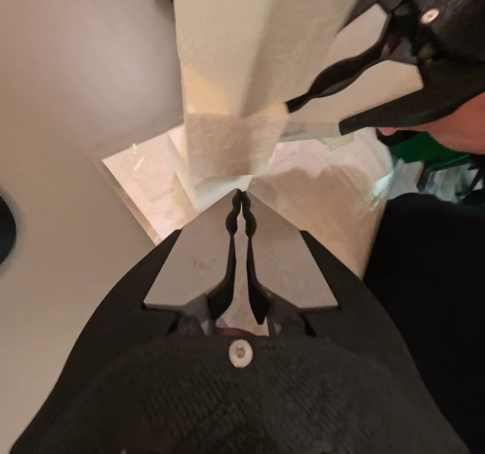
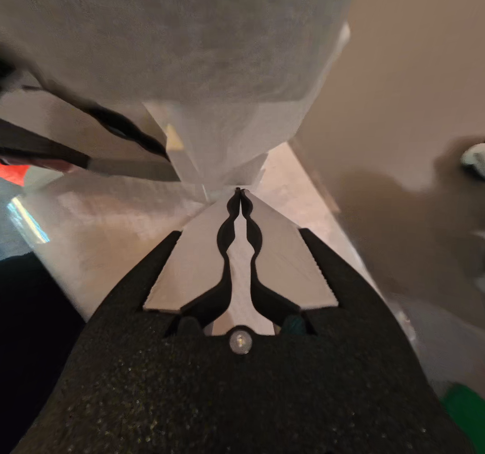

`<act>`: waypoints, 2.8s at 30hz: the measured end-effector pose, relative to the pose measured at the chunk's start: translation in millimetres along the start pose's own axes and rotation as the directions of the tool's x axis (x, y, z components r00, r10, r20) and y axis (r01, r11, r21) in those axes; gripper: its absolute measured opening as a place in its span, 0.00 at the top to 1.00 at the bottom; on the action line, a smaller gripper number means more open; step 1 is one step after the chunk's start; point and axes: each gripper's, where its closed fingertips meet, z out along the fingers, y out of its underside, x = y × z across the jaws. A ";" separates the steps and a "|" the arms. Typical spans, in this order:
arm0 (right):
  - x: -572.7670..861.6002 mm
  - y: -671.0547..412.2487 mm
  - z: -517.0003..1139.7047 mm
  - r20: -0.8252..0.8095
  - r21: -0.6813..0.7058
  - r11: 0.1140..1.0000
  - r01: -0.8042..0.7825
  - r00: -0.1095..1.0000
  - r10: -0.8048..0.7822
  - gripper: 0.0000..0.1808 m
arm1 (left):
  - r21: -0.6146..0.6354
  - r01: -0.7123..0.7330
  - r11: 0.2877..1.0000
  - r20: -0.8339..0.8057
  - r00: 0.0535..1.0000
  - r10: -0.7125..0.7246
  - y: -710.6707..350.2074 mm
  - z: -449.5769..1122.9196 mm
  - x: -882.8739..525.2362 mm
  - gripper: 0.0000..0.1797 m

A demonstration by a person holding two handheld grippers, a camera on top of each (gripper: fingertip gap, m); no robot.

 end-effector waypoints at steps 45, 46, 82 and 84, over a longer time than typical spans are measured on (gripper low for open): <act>58.0 -15.8 29.8 -0.004 -0.241 0.888 0.391 0.915 -0.404 0.71 | -0.148 -0.070 0.987 0.213 0.972 0.101 93.7 8.1 -25.5 1.00; 59.4 -16.9 32.6 0.004 -0.263 0.859 0.439 0.891 -0.454 0.68 | -0.144 -0.070 0.987 0.217 0.971 0.101 93.6 8.1 -25.5 1.00; 62.3 95.9 -50.1 0.038 -0.601 0.759 0.251 0.957 -0.286 0.68 | -0.120 -0.060 0.991 0.199 0.976 0.084 91.9 9.8 -25.8 1.00; 59.9 117.2 -38.8 0.044 -0.618 0.742 0.260 0.954 -0.298 0.68 | -0.161 -0.063 0.985 0.209 0.973 0.096 91.8 9.7 -26.2 1.00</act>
